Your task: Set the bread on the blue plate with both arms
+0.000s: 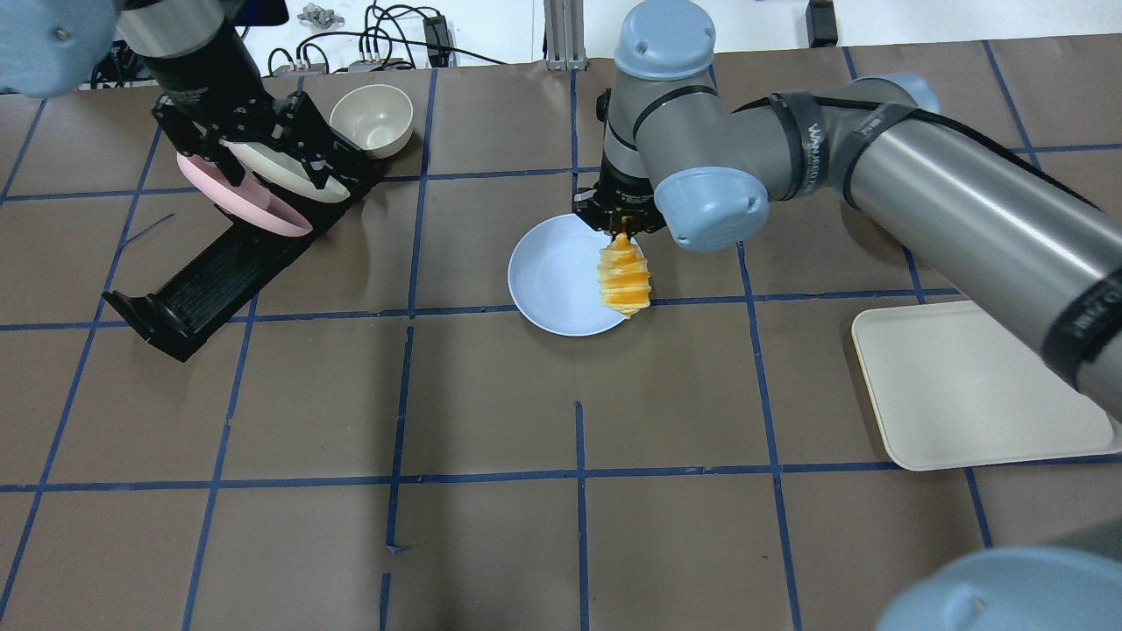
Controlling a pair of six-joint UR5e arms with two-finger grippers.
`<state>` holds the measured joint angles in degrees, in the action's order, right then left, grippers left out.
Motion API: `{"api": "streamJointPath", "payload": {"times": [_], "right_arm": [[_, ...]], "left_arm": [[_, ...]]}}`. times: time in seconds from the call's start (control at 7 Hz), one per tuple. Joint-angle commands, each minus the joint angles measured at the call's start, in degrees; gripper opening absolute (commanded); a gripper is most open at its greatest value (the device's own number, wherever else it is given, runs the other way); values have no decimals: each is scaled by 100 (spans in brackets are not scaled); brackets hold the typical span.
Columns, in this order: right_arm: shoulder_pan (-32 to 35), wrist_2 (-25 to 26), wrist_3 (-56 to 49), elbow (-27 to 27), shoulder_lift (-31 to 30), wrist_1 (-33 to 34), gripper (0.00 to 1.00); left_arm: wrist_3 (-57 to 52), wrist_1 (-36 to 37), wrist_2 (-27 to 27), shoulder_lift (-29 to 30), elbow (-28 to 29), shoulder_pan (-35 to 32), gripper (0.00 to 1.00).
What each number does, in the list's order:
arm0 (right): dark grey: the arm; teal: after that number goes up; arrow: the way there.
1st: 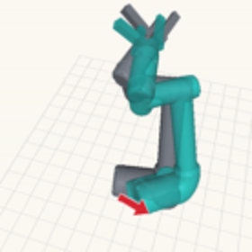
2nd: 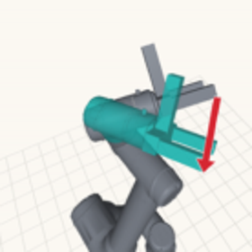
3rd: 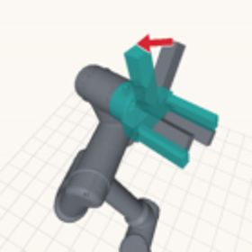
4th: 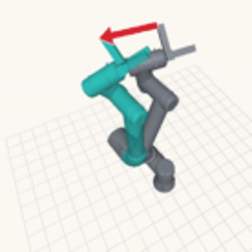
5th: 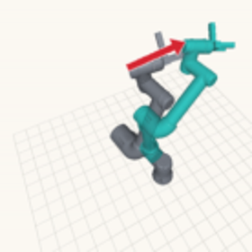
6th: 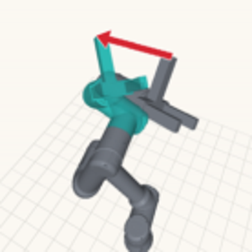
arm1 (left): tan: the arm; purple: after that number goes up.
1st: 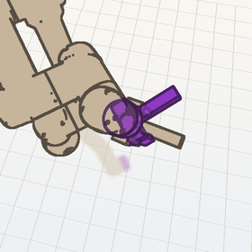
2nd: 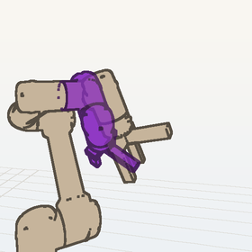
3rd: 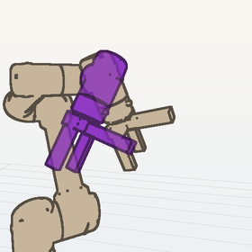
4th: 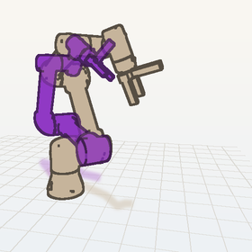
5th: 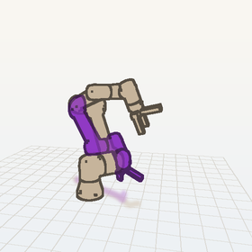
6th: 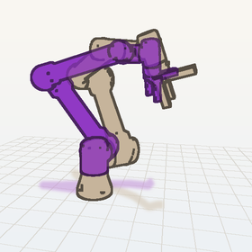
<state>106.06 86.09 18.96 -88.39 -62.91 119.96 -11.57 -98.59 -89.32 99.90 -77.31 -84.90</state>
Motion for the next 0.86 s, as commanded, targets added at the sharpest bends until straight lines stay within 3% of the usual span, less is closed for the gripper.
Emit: {"api": "streamJointPath", "payload": {"times": [0.0, 0.71], "right_arm": [[160, 13, 38, 383, 419, 27, 4], [143, 31, -15, 401, 640, 106, 4]], "left_arm": [[260, -292, -15, -390, 120, -140, 100], [647, -196, 2, -690, -372, -317, 100]]}}
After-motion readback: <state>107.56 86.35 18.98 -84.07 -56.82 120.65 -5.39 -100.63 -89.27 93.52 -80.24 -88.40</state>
